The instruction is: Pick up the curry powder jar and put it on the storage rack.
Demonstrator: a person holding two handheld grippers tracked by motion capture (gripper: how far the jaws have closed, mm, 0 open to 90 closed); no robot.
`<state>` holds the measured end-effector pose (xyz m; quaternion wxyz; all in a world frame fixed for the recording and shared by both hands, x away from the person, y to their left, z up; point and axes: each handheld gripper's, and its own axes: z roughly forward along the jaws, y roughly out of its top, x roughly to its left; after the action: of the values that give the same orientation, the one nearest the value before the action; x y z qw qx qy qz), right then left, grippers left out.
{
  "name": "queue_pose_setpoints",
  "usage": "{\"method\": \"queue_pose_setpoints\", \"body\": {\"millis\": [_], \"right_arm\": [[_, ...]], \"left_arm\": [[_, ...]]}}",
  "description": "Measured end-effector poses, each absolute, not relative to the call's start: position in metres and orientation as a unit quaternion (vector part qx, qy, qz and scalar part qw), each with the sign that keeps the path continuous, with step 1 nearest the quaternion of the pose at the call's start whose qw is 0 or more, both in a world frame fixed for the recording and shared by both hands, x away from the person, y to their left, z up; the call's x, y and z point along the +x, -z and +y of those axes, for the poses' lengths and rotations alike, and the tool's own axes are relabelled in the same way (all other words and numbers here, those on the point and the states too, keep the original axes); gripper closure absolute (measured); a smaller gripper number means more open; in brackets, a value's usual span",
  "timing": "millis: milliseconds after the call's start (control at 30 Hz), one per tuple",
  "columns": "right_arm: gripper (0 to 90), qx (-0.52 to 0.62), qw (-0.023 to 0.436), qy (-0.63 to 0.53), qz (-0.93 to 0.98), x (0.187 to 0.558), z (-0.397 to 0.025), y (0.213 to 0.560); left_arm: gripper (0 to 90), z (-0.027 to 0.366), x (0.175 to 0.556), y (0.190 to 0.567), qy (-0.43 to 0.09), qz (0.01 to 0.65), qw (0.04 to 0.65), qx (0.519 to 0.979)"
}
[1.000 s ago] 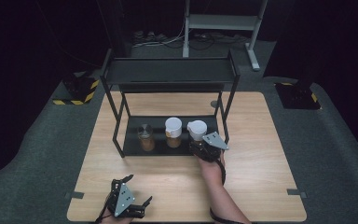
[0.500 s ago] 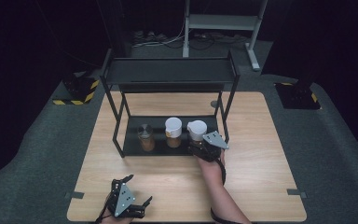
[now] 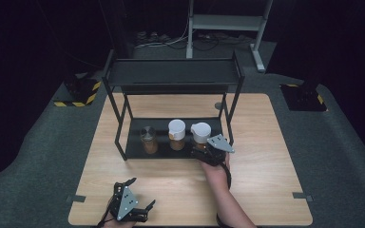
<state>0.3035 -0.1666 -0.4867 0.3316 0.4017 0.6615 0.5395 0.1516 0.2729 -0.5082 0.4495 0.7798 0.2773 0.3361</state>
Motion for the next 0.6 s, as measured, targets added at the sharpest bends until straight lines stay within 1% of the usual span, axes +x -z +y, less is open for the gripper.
{"method": "queue_pose_setpoints", "body": {"millis": [100,267,333,600], "right_arm": [[5.9,0.399,0.334,-0.541,0.661,0.301,-0.167,0.484],[3.9,0.394,0.335,-0.545,0.66,0.297,-0.168,0.481],[0.5,0.39,0.337,-0.546,0.66,0.294,-0.168,0.479],[0.0,0.384,0.335,-0.554,0.658,0.287,-0.173,0.473]], "left_arm": [[0.7,0.273,0.152,0.508,-0.336,0.277,0.449,0.78],[0.7,0.273,0.152,0.508,-0.336,0.276,0.448,0.781],[0.7,0.273,0.152,0.507,-0.336,0.276,0.447,0.782],[0.8,0.272,0.152,0.507,-0.336,0.275,0.445,0.783]]}}
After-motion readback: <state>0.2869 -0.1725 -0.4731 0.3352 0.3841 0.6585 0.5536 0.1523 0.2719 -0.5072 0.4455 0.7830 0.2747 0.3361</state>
